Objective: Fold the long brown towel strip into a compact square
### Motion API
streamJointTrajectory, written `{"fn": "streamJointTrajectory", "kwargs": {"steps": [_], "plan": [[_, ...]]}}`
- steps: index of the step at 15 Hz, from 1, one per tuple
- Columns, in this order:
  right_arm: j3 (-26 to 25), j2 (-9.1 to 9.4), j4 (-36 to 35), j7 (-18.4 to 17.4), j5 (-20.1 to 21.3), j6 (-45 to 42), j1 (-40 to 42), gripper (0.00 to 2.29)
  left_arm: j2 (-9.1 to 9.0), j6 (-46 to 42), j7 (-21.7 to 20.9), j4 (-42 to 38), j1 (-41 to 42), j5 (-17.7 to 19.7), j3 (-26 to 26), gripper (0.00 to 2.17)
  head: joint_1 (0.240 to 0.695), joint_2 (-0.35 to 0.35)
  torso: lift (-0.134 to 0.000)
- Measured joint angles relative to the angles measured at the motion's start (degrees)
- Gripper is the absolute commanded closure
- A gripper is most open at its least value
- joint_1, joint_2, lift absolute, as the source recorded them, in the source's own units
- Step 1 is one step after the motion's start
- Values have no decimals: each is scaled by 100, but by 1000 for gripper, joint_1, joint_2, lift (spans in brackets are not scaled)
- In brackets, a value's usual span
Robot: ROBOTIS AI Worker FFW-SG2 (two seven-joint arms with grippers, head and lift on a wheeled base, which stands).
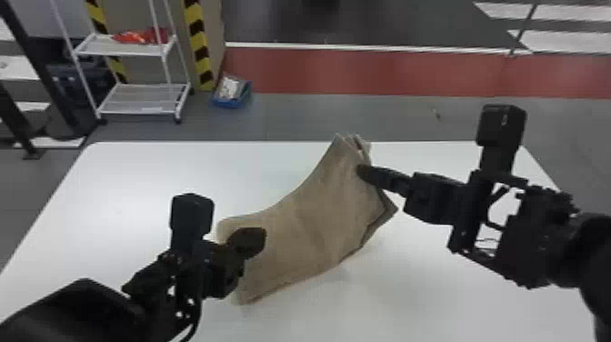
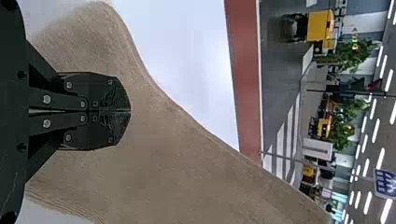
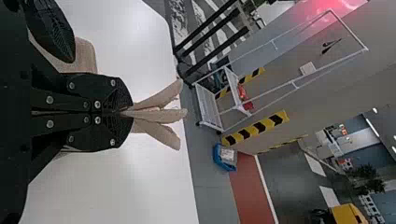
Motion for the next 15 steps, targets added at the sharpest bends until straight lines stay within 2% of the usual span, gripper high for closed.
{"fn": "streamJointTrajectory", "kwargs": {"steps": [3,9,12,15], "plan": [[-27,-6,9,0,39,4,-117,1288,23,1,-24,171,80,-185,46,1791,695,6,-124],[-2,-16,2,0,3,11,-105,1288,-16,1,-36,249,126,-243,61,1791,695,11,-124],[386,23,12,-8,63,-69,-55,1288,-58,-12,-42,324,86,-244,-7,1791,695,42,-124],[879,88,230,-109,328,-299,-108,1288,-83,-17,-35,339,62,-244,-85,1791,695,63,-124]]}}
